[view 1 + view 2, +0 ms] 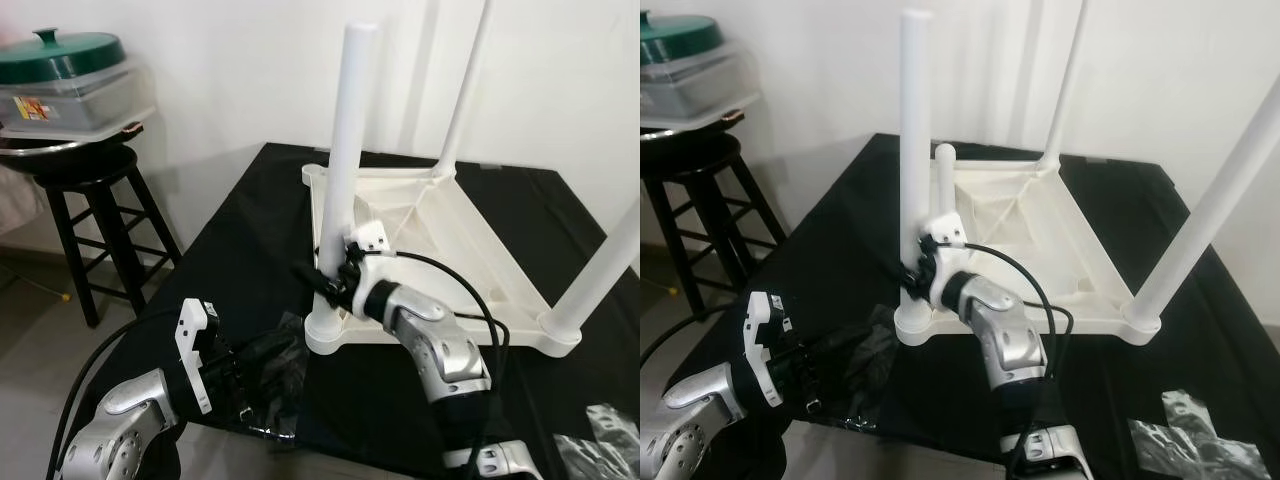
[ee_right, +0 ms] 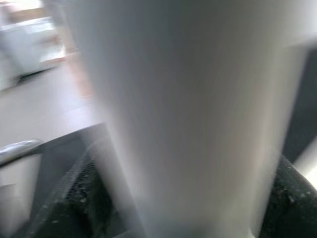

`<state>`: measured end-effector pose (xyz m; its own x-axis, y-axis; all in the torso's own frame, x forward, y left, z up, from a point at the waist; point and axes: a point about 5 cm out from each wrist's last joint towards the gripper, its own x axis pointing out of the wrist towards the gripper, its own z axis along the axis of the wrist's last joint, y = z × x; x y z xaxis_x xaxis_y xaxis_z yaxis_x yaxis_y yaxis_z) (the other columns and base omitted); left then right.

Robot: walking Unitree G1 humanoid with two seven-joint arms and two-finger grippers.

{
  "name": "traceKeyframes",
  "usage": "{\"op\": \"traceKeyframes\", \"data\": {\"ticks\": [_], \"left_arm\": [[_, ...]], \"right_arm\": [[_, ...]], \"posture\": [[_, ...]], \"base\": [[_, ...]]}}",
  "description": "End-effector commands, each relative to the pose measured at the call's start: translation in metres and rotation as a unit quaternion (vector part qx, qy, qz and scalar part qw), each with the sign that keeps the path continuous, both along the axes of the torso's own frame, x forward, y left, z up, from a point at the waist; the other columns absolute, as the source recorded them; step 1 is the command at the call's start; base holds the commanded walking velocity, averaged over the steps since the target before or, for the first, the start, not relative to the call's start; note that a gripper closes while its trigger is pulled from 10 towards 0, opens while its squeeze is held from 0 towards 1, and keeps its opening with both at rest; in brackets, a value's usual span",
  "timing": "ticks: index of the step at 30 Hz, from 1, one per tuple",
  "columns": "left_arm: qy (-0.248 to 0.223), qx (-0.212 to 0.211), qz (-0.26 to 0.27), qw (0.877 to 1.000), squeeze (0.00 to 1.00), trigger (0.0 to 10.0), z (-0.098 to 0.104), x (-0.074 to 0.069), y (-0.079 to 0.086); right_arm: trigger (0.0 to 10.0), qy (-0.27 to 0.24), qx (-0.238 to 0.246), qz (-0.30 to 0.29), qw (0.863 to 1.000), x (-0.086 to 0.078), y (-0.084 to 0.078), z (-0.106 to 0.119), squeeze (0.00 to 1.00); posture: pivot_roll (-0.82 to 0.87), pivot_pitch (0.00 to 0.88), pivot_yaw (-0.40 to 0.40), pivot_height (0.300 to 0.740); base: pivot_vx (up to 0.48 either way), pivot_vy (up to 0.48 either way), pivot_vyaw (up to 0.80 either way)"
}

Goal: Building children table

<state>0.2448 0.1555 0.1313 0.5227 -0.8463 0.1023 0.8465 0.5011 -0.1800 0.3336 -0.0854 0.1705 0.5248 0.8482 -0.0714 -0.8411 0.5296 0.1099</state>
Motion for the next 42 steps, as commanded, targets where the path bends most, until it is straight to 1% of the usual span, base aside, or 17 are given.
{"op": "traceKeyframes", "data": {"ticks": [1, 2, 3, 7, 11, 12, 13, 14, 19, 24, 27, 31, 32, 33, 35, 39, 42], "left_arm": [[0.005, -0.002, -0.004, 1.000, 0.00, 10.0, -0.002, -0.001, -0.002], [0.005, -0.002, -0.004, 1.000, 0.00, 10.0, -0.003, -0.001, -0.003], [0.005, -0.002, -0.002, 1.000, 0.00, 10.0, -0.003, -0.001, -0.004], [0.005, -0.001, 0.000, 1.000, 0.00, 10.0, -0.004, -0.003, -0.004], [0.006, 0.000, 0.000, 1.000, 0.00, 10.0, -0.004, -0.003, -0.004], [0.006, 0.001, 0.000, 1.000, 0.00, 10.0, -0.005, -0.003, -0.003], [0.006, 0.001, 0.000, 1.000, 0.00, 10.0, -0.005, -0.003, -0.003], [0.007, 0.002, 0.001, 1.000, 0.00, 10.0, -0.005, -0.004, -0.003], [0.008, 0.004, 0.002, 1.000, 0.00, 10.0, -0.005, -0.004, -0.001], [0.008, 0.004, 0.003, 1.000, 0.00, 10.0, -0.004, -0.005, 0.000], [0.008, 0.003, 0.003, 1.000, 0.00, 10.0, -0.003, -0.006, 0.001], [0.008, 0.003, 0.003, 1.000, 0.00, 10.0, -0.003, -0.006, 0.002], [0.007, 0.003, 0.003, 1.000, 0.00, 10.0, -0.002, -0.006, 0.003], [0.006, 0.004, 0.003, 1.000, 0.00, 10.0, -0.001, -0.006, 0.004], [0.005, 0.007, 0.005, 1.000, 0.00, 10.0, 0.000, -0.005, 0.005], [0.005, 0.006, 0.004, 1.000, 0.00, 10.0, 0.000, -0.004, 0.005], [0.005, 0.004, 0.005, 1.000, 0.00, 10.0, 0.000, -0.004, 0.005]], "right_arm": [[10.0, -0.031, 0.015, 0.049, 0.998, -0.001, 0.006, 0.014, 1.00], [10.0, -0.047, 0.012, 0.122, 0.991, -0.003, 0.006, 0.023, 1.00], [10.0, -0.056, 0.003, 0.189, 0.980, -0.003, 0.006, 0.028, 0.02], [10.0, -0.029, -0.020, 0.308, 0.951, 0.009, 0.007, 0.038, 0.00], [10.0, -0.028, -0.021, 0.312, 0.949, 0.011, 0.008, 0.040, 0.00], [8.7, -0.024, -0.015, 0.314, 0.949, 0.014, 0.010, 0.043, 0.00], [8.7, -0.024, -0.015, 0.314, 0.949, 0.014, 0.010, 0.043, 0.00], [0.0, -0.012, -0.013, 0.321, 0.947, 0.017, 0.011, 0.045, 0.00], [0.0, 0.001, -0.012, 0.334, 0.943, 0.020, 0.007, 0.047, 0.00], [0.0, -0.021, -0.030, 0.279, 0.959, 0.024, -0.008, 0.039, 0.00], [0.0, -0.016, -0.060, 0.136, 0.989, 0.025, -0.008, 0.008, 0.00], [0.0, -0.006, -0.066, 0.091, 0.994, 0.023, -0.006, -0.002, 0.00], [0.0, 0.024, -0.076, -0.039, 0.996, 0.018, -0.004, -0.018, 0.00], [0.0, 0.019, -0.090, -0.160, 0.983, 0.003, -0.007, -0.025, 0.00], [0.0, 0.006, -0.101, -0.281, 0.954, -0.014, -0.023, -0.020, 0.00], [0.0, -0.009, -0.106, -0.296, 0.949, -0.008, -0.032, -0.013, 0.00], [0.0, -0.018, -0.089, -0.298, 0.950, 0.003, -0.022, -0.004, 0.00]], "posture": [[-0.02, 0.000, -0.054, 0.740], [-0.02, 0.000, -0.054, 0.740], [-0.01, 0.000, -0.059, 0.740], [0.01, 0.000, -0.057, 0.740], [0.01, 0.000, -0.057, 0.740], [0.03, 0.000, -0.056, 0.740], [0.03, 0.000, -0.056, 0.740], [0.04, 0.000, -0.052, 0.740], [0.04, 0.000, -0.051, 0.740], [0.02, 0.000, -0.045, 0.740], [0.01, 0.000, -0.044, 0.740], [0.01, 0.000, -0.044, 0.740], [0.01, 0.000, -0.043, 0.740], [0.01, 0.000, -0.036, 0.740], [-0.02, 0.000, -0.015, 0.740], [-0.01, 0.000, -0.043, 0.740], [0.00, 0.000, -0.037, 0.740]], "base": [[0.000, 0.000, 0.00], [0.000, 0.000, 0.00], [0.000, 0.000, 0.00], [0.000, 0.000, 0.00], [0.000, 0.000, 0.00], [0.000, 0.000, 0.00], [0.000, 0.000, 0.00], [0.000, 0.000, 0.00], [0.000, 0.000, 0.00], [0.000, 0.000, 0.00], [0.000, 0.000, 0.00], [0.000, 0.000, 0.00], [0.000, 0.000, 0.00], [0.000, 0.000, 0.00], [0.000, 0.000, 0.00], [0.000, 0.000, 0.00], [0.000, 0.000, 0.00]]}}
